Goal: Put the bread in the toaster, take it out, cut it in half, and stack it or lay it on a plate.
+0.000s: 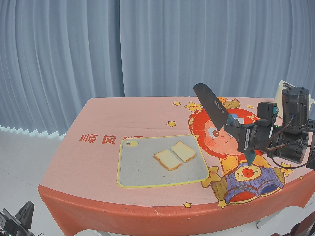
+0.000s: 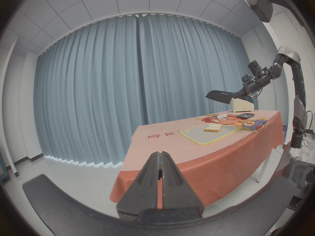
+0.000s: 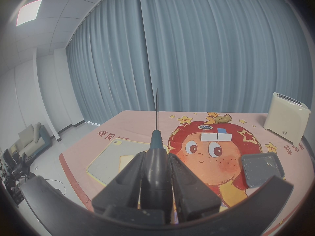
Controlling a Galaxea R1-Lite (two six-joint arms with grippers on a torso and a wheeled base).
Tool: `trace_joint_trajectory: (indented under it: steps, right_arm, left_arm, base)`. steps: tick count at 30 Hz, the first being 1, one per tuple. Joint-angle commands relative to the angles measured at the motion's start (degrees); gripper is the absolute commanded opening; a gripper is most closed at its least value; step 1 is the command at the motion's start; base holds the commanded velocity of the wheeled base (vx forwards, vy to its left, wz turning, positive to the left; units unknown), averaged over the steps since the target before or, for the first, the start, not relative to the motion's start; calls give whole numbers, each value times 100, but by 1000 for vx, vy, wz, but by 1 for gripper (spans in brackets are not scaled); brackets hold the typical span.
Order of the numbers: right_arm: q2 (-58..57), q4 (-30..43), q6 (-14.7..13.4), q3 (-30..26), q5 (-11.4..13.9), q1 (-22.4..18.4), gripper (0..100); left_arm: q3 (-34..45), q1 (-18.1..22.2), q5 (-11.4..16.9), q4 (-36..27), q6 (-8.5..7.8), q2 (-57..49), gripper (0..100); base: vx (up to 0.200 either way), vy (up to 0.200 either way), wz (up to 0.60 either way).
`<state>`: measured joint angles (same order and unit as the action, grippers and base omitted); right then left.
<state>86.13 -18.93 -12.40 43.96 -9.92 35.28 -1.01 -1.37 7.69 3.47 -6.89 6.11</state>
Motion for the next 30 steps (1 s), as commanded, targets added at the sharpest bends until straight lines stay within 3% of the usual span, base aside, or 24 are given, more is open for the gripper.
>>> trace_joint_trajectory:
  steps: [1, 2, 3, 4, 7, 16, 21, 30]
  right_arm:
    - [-8, 4, 1, -1, -1, -4, 0]
    - [-8, 4, 1, -1, -1, -4, 0]
    - [-8, 4, 1, -1, -1, -4, 0]
    - [-17, 4, 1, -10, -1, 5, 0]
    - [-52, 4, 1, -1, -1, 5, 0]
    - [-131, 12, -8, 95, -80, -4, 0]
    - [-114, 4, -17, 95, -273, 5, 0]
    - [-175, -5, -70, 51, -273, 58, 0]
  left_arm:
    - [101, 145, -295, -110, 91, -611, 0]
    - [101, 145, -462, -189, 241, -611, 0]
    - [101, 145, -479, -189, 267, -611, 0]
    - [101, 145, -690, -260, 469, -611, 0]
    - [101, 154, -804, -303, 610, -611, 0]
    - [101, 154, -708, -277, 636, -611, 0]
    - [101, 154, -769, -303, 636, -611, 0]
    - [101, 154, -760, -312, 662, -611, 0]
  base:
    - [0, 0, 0]
    - [0, 0, 0]
    - [0, 0, 0]
    - [0, 0, 0]
    - [0, 0, 0]
    - [0, 0, 0]
    - [0, 0, 0]
    - [0, 0, 0]
